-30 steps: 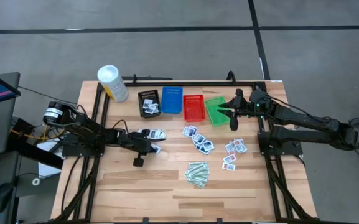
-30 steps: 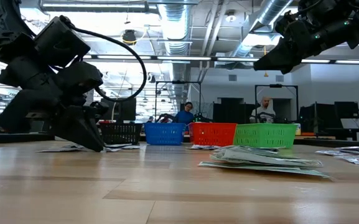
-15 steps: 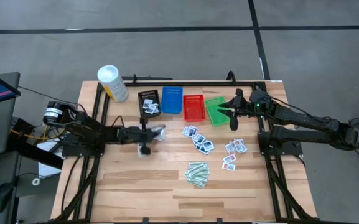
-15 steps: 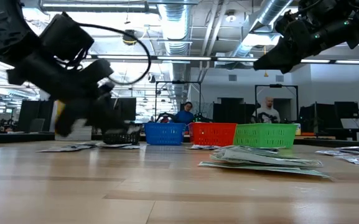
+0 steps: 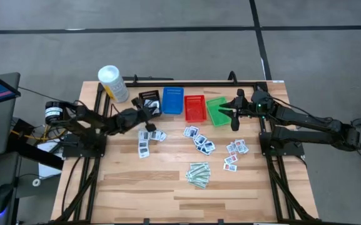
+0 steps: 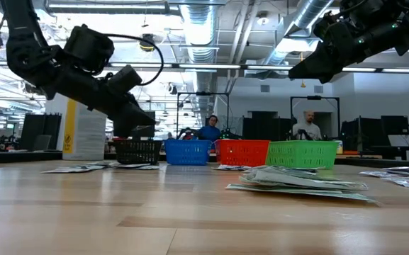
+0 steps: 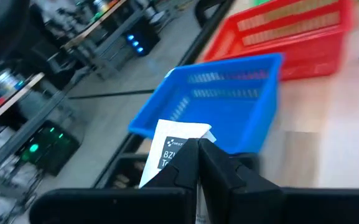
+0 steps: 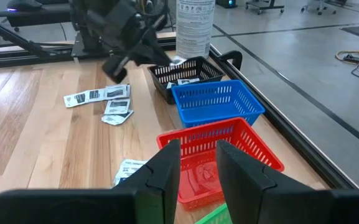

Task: Pick & Place First Aid Supplies
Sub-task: Put the gray pad into the black bin

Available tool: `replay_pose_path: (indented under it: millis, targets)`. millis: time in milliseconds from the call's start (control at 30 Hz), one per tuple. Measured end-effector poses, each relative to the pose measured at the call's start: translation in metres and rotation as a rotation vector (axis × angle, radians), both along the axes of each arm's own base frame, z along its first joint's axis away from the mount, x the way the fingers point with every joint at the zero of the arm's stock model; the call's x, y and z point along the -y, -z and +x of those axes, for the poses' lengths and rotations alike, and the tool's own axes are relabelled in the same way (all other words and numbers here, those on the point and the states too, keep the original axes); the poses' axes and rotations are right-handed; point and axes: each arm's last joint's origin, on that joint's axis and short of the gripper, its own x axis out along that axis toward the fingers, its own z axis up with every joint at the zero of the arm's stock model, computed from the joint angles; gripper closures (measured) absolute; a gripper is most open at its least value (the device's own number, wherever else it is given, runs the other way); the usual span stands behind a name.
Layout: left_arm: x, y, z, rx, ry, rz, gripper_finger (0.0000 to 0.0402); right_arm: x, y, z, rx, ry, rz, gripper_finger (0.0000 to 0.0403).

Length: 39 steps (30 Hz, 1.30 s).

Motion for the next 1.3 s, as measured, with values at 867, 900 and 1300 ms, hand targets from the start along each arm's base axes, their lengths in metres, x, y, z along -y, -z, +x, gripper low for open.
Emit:
replay_pose_path:
  millis: [867, 900, 1300]
  targets:
    - [-0.014, -0.001, -0.004, 0.133, -0.085, -0.137, 0.023, 0.0, 0.0, 0.0, 0.001, 0.0, 0.0, 0.0305]
    - [-0.011, -0.001, -0.003, 0.133, -0.061, -0.141, 0.0229, 0.0, 0.0, 0.0, 0.001, 0.0, 0.0, 0.0305]
    - [0.045, 0.005, 0.009, 0.062, 0.448, -0.282, 0.0239, 0.0, 0.0, 0.0, 0.001, 0.0, 0.0, 0.0305]
